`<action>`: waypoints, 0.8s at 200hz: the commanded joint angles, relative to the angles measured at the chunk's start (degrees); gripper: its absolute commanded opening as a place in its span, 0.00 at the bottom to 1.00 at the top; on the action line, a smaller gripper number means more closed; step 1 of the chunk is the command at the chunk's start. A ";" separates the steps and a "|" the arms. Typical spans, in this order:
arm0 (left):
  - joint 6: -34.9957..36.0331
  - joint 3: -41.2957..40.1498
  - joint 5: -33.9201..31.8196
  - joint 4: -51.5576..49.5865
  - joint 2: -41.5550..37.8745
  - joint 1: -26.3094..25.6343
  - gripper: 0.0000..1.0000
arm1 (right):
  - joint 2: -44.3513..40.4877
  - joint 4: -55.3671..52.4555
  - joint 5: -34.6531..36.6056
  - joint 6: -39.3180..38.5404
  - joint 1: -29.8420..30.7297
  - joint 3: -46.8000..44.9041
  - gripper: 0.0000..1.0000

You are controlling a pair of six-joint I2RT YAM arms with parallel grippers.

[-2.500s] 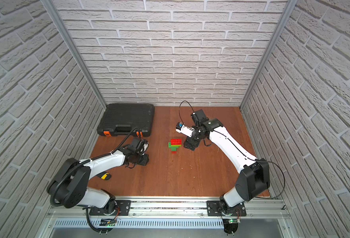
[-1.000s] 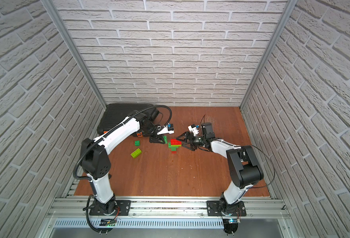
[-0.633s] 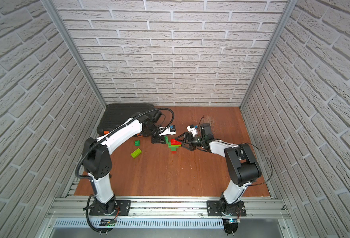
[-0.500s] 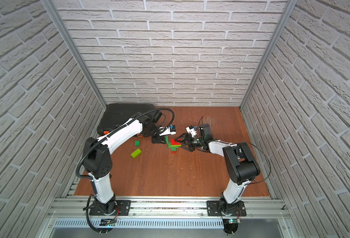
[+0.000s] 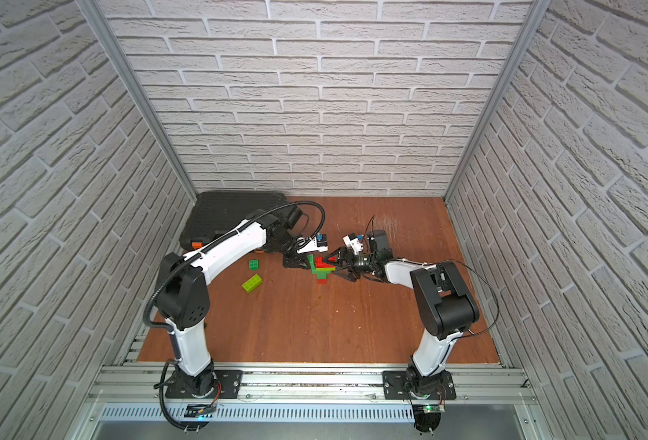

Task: Assemble a spoon with lego
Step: Assemble the lego brick with the lego brick.

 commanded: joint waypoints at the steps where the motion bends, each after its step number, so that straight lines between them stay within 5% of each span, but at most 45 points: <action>1: 1.12 0.00 1.05 -0.81 1.26 -0.40 0.20 | 0.85 -0.01 -0.10 -1.37 0.48 0.48 0.93; 160: 6.11 2.81 -1.95 -5.56 4.01 -0.84 0.18 | 2.76 -1.30 -0.25 -3.46 0.74 0.49 0.93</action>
